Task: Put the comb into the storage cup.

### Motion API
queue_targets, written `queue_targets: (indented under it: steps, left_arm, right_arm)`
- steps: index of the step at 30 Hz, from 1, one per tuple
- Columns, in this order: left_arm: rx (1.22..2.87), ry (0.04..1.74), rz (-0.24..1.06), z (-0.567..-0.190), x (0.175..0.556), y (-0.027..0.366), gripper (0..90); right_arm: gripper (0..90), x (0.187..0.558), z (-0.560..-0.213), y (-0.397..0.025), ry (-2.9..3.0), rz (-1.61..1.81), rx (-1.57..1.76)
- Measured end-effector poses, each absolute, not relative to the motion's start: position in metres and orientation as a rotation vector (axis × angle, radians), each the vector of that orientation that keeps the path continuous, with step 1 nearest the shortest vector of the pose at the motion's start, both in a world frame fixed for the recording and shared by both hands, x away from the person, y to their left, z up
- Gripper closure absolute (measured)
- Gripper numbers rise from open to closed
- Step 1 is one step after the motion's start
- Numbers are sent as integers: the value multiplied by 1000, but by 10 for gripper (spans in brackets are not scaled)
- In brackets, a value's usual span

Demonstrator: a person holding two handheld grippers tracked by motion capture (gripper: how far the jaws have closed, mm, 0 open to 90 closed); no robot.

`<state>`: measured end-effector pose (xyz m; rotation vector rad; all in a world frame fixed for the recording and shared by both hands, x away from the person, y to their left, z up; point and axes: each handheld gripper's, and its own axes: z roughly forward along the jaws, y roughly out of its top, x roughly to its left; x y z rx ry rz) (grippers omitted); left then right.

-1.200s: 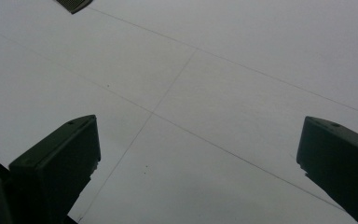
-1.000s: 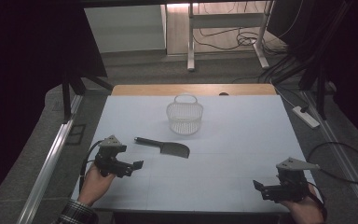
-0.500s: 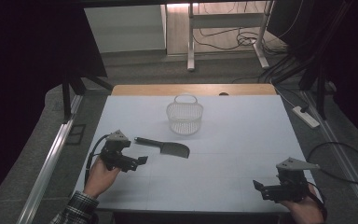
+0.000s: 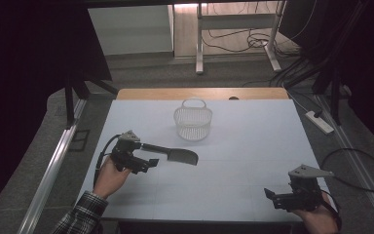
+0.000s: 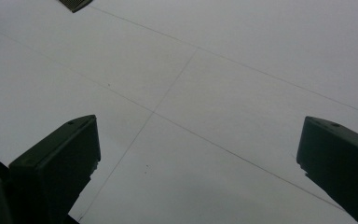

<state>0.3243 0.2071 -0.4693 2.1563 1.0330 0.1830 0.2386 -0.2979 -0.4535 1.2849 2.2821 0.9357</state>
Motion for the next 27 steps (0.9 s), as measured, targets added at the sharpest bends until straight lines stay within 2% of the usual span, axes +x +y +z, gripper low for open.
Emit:
queue_targets:
  steps: [27]
  left_arm:
    - [2215,1051,148,-469,356,186,2]
  right_arm:
    - [0,239,-454,-298,2288,934,1285]
